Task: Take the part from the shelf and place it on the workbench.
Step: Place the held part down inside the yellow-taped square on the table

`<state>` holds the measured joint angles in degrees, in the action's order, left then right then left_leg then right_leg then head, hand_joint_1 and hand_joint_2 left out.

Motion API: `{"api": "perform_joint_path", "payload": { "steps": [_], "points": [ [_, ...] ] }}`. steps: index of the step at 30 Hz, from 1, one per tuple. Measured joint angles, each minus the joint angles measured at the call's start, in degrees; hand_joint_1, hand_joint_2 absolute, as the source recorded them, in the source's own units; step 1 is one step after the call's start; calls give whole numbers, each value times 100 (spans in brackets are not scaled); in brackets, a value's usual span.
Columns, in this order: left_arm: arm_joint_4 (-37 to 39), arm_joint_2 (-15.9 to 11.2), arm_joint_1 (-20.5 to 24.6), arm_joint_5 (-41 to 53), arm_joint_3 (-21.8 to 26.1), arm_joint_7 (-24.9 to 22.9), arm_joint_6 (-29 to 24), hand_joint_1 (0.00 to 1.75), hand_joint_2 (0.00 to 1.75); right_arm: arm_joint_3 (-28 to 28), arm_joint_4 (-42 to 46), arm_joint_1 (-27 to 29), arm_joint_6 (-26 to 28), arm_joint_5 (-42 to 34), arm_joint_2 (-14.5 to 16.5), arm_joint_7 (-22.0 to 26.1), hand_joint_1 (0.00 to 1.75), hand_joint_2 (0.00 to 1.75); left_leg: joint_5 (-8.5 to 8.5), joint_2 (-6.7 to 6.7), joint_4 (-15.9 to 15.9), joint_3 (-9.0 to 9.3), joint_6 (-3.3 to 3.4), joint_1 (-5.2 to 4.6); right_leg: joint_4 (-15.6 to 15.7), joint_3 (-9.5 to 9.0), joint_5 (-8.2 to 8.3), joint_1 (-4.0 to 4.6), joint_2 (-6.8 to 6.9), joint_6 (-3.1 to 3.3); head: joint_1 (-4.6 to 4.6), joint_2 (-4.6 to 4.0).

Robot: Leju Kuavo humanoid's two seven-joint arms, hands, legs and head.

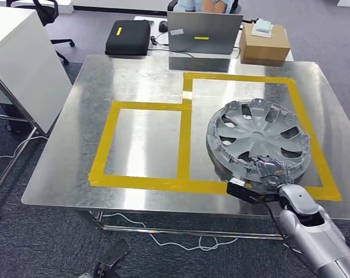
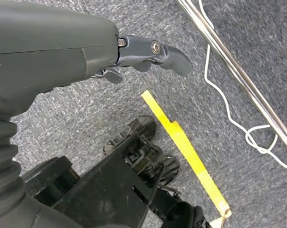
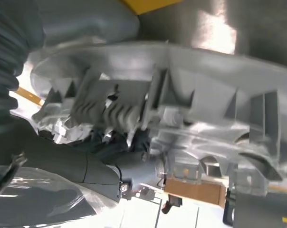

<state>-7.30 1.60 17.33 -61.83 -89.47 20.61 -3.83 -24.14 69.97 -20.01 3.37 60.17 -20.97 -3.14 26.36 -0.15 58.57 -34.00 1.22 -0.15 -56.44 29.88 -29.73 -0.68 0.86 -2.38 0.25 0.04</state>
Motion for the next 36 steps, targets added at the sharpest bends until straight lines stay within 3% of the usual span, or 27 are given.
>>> {"api": "perform_joint_path", "payload": {
  "steps": [7,16,25,28,31,33,34,36],
  "points": [
    [0,-34,-78,-174,36,100,-43,0,0,429,1049,763,-280,-568,-280,-95,0,175,10,-11,0,-8,-1,-2,1,2,-14,-1,16,-3,-1,0],
    [0,-121,-293,-394,189,304,-78,0,0,1041,3301,2417,-466,-1230,-790,-229,0,175,24,-26,0,-17,-14,-2,1,10,-34,-1,30,5,-1,0],
    [0,-154,-467,-585,377,478,-110,0,0,1439,5167,4285,506,-480,-984,-520,0,175,48,-35,-1,-12,-21,-1,1,6,-61,-1,33,9,-2,0],
    [0,-154,-502,-677,450,547,-131,0,0,1488,5536,4792,1114,244,-959,-814,0,175,64,-44,0,5,-20,-1,2,30,-86,-2,46,7,1,0],
    [0,-168,-611,-828,568,652,-161,0,0,1516,5969,5591,2249,1368,-705,-1418,0,175,108,-56,14,42,-3,-12,12,4,-115,-13,60,-4,0,0],
    [1,-184,-699,-933,649,708,-181,0,0,1600,6148,6079,2943,1661,-312,-1576,0,175,137,-55,25,61,15,-23,18,-30,-126,-24,56,-21,-2,0],
    [1,-188,-741,-991,688,737,-195,0,0,1727,6181,6253,3155,1486,12,-1354,0,175,146,-54,27,67,20,-24,19,-54,-131,-25,52,-28,-3,0],
    [3,-193,-824,-1112,760,798,-232,0,0,2242,6131,6391,3301,618,939,-248,0,175,154,-52,29,72,28,-31,28,-92,-129,-31,46,-39,-4,0]
  ]
}}
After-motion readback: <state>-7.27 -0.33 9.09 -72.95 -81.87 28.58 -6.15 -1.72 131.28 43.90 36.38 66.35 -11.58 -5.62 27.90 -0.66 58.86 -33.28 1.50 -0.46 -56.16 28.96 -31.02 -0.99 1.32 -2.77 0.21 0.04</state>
